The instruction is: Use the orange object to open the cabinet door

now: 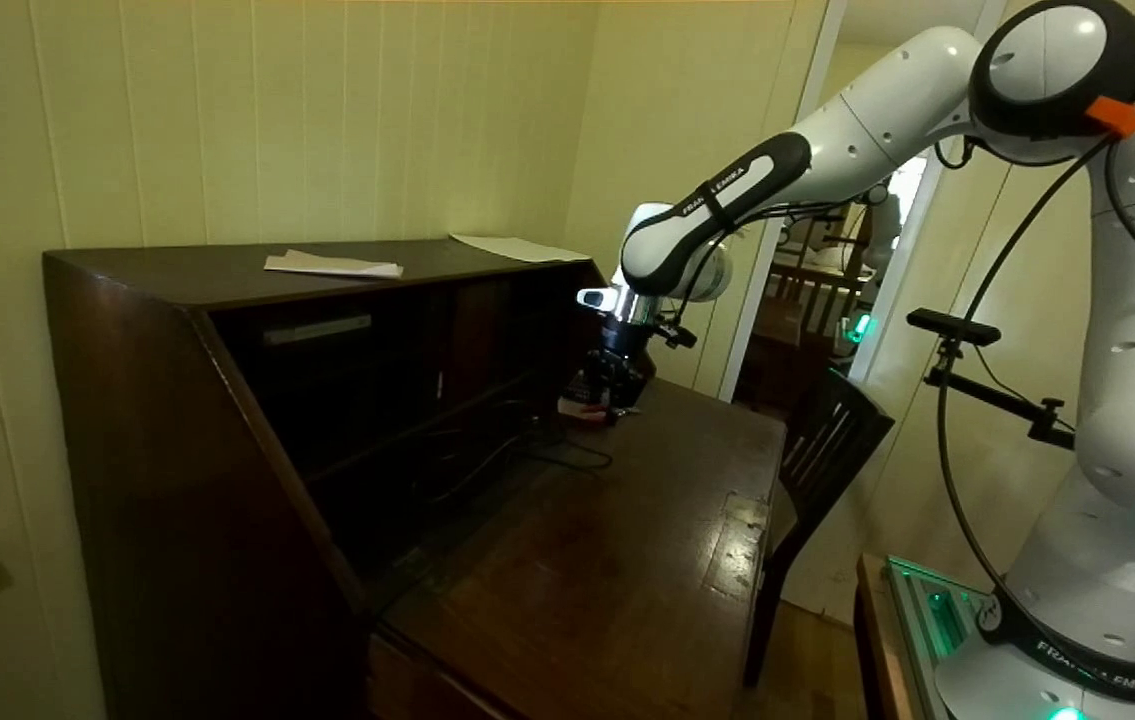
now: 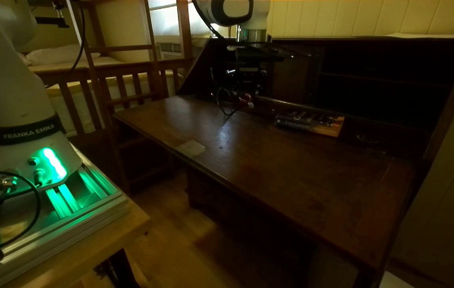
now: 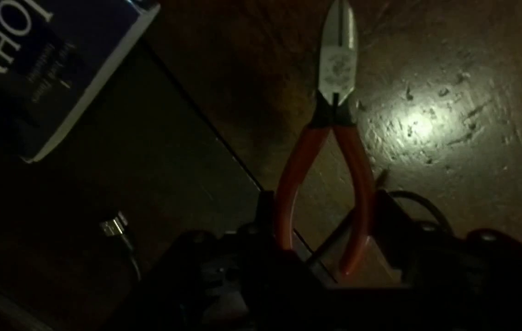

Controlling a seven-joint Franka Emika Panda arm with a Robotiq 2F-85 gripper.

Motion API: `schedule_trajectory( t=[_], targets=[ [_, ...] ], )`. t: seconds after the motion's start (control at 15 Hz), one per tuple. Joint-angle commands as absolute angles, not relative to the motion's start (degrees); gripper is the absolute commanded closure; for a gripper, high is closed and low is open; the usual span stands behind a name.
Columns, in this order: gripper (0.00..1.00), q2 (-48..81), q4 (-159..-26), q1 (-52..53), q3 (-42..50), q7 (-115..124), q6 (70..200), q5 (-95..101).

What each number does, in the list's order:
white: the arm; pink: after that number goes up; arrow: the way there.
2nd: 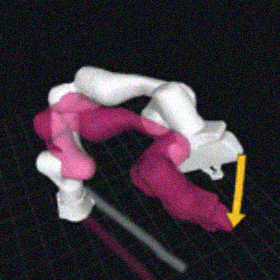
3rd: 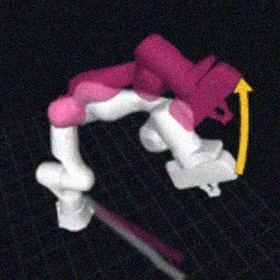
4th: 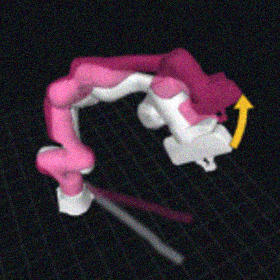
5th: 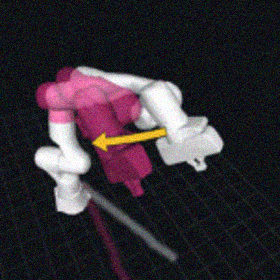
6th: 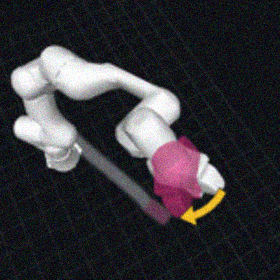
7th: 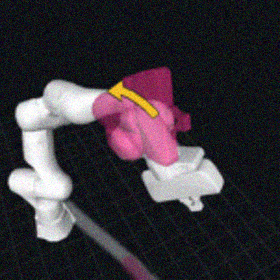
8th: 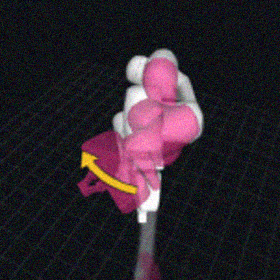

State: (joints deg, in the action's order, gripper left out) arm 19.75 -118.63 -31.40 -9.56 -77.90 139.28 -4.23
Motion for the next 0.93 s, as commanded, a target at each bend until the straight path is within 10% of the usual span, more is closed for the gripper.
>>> schedule_trajectory(
  t=[0.0,0.6,0.67,0.73,0.87],
  targets=[
    [0.71,19.05,-120.07,-22.68,-1.63,-78.29,142.84,2.21],
    [0.71,22.7,-123.85,-21.29,-1.79,-94.9,156.46,1.08],
    [0.65,23.44,-123.38,-20.85,-1.22,-94.51,155.45,1.54],
    [0.21,23.88,-122.89,-20.89,-1.09,-94.44,154.28,1.29],
    [0.14,23.73,-121.9,-20.59,-0.17,-91.99,150.5,0.86]
  ],
)
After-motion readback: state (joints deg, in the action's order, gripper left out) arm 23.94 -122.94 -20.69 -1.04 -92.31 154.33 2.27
